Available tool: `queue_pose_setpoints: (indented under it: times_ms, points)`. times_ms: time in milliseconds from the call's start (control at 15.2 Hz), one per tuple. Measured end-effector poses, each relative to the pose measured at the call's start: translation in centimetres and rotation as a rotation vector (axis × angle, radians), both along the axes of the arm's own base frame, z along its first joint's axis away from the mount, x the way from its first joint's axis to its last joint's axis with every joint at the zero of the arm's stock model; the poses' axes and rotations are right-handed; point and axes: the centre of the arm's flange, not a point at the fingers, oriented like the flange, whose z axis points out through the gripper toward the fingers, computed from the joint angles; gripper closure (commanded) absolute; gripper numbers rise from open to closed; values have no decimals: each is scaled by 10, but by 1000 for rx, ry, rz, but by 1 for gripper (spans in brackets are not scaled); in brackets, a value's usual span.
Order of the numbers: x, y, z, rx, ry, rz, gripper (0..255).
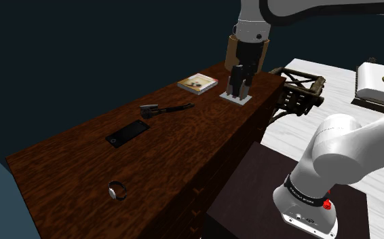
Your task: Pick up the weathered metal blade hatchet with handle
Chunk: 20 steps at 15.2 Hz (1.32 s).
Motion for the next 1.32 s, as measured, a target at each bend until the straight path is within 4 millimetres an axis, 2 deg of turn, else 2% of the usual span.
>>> queue_pose_setpoints:
  times_ms: [66, 330, 462, 858, 1188, 1320]
  points:
    - [0, 0, 0, 0, 0, 0, 0]
    - [31, -20, -19, 15, -2, 96, 0]
    - [53, -33, -28, 24, -3, 159, 0]
    - [116, -50, -66, 52, -9, 355, 0]
    - [172, -59, -100, 76, -13, 517, 0]
    - [198, -59, -108, 84, -15, 583, 0]
